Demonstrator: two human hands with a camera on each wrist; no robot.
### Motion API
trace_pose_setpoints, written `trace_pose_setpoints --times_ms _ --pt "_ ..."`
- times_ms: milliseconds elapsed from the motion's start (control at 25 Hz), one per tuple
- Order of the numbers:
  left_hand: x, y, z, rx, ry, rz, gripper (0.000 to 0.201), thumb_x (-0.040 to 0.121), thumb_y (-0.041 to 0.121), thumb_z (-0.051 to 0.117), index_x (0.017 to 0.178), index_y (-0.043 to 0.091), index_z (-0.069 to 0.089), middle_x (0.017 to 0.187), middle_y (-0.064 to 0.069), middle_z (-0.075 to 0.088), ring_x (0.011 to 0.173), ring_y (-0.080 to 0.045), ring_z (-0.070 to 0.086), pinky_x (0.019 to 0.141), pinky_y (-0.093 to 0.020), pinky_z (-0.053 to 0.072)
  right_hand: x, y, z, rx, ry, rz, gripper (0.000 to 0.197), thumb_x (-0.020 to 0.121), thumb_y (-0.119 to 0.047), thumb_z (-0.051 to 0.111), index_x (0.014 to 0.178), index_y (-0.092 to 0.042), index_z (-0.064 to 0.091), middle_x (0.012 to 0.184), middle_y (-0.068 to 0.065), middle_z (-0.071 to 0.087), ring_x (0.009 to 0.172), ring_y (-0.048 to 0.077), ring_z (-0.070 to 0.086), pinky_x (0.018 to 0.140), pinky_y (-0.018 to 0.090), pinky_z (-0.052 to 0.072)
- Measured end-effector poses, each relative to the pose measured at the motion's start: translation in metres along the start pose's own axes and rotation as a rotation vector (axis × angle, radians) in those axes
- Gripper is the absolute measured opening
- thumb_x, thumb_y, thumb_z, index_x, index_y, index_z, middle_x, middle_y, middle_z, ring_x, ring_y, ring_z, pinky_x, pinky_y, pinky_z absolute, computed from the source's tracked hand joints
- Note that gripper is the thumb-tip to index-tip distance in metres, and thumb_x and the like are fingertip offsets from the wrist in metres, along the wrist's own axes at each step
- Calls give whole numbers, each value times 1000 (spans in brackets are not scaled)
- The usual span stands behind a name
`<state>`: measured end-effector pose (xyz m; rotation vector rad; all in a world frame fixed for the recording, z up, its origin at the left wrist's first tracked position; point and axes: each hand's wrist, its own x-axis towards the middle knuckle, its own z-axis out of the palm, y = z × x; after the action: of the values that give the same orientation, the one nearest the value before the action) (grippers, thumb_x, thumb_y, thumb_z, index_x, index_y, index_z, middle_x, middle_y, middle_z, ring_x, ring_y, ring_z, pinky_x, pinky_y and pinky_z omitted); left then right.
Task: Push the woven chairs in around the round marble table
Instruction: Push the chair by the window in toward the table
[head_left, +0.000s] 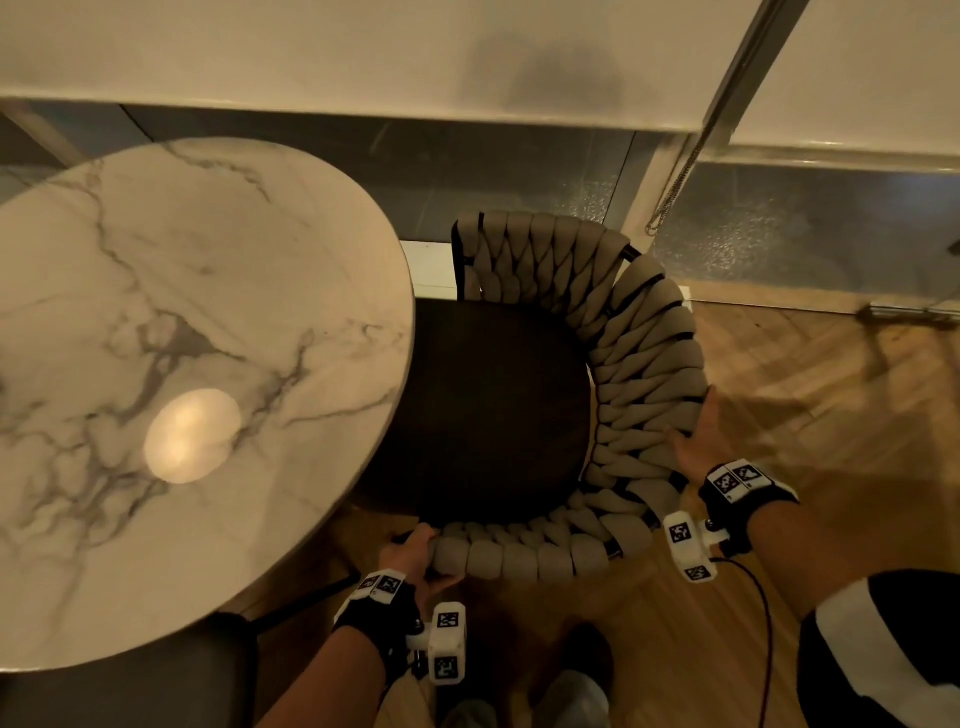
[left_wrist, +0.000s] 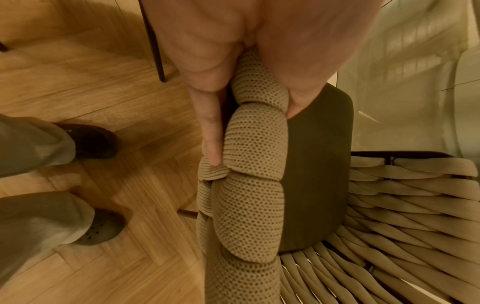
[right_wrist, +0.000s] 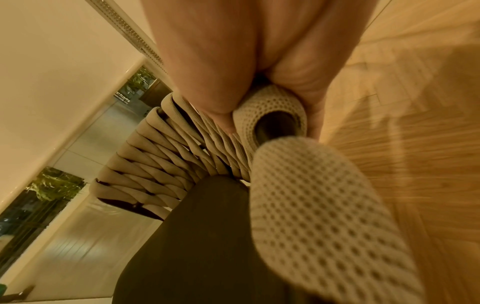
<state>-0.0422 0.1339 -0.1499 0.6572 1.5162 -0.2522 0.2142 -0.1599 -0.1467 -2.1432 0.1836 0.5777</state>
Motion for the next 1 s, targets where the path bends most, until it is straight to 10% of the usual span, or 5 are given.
trace_pose_setpoints --times_ms 240,600,1000 --pt "12 -5 -3 -8 -9 56 43 85 14 68 125 9 52 117 -28 58 100 -50 61 67 -61 58 -5 4 5 21 38 26 73 99 -22 49 152 -29 0 149 16 39 126 38 48 99 47 44" --pt "11 -5 -3 43 -33 33 24 90 10 64 106 3 48 99 -26 57 103 -51 59 79 -64 56 4 7 3 -42 66 -15 75 98 -20 50 153 -25 0 153 17 33 131 40 43 105 52 40" --pt "-2 -30 3 -24 -71 88 60 89 13 65 137 24 31 138 -26 40 115 -53 52 62 -59 59 -6 19 -12 -236 157 50 62 95 -24 55 147 -8 24 139 26 47 117 45 52 92 51 49"
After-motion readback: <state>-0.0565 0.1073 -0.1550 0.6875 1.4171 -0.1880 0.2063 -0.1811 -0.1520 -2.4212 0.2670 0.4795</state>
